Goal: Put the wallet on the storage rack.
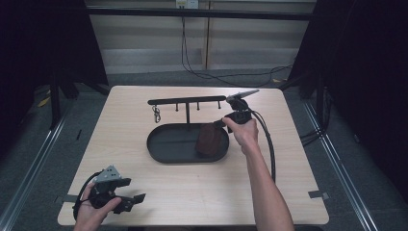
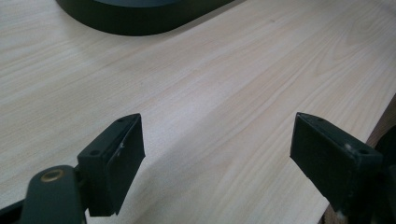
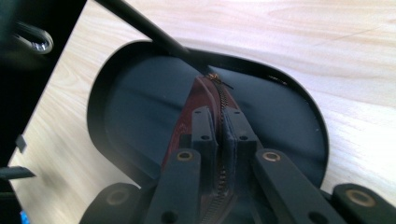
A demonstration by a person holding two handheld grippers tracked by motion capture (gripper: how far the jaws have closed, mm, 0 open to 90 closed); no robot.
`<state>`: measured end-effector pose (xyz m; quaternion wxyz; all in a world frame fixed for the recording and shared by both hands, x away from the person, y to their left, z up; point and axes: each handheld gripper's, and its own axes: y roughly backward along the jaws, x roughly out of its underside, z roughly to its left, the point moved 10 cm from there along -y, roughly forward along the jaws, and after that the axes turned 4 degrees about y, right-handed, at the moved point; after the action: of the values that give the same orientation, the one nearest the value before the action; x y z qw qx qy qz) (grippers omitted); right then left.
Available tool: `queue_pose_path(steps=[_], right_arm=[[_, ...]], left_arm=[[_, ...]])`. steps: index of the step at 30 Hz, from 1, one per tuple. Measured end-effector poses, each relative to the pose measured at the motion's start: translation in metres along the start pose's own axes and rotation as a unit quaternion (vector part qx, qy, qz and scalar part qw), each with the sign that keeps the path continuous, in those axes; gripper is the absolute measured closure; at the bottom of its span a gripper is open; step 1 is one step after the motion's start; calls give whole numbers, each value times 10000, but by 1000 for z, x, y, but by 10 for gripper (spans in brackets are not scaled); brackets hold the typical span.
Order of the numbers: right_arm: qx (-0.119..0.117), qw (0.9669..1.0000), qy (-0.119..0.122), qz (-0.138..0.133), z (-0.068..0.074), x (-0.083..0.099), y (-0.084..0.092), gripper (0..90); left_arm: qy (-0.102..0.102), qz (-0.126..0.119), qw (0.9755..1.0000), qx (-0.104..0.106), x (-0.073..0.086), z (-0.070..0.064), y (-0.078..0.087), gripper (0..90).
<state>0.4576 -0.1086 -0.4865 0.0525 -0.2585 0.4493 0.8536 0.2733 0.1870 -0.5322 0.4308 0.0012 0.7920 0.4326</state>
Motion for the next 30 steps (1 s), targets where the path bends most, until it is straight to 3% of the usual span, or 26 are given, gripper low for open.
queue_pose_path(steps=[5,9,14,30], right_arm=[[-95,9997,-63,-236,-8,5,-12,841],[-182,9995,-38,-261,-9,6,-17,834],[-85,9993,81,-363,-13,7,-25,825],[46,9995,-7,-318,-27,18,-36,774]], left_arm=[[4,-15,10000,1,0,0,1,175],[18,-14,10000,10,0,0,0,176],[-15,15,10000,19,1,-1,-1,176],[5,1,10000,51,0,-2,-1,175]])
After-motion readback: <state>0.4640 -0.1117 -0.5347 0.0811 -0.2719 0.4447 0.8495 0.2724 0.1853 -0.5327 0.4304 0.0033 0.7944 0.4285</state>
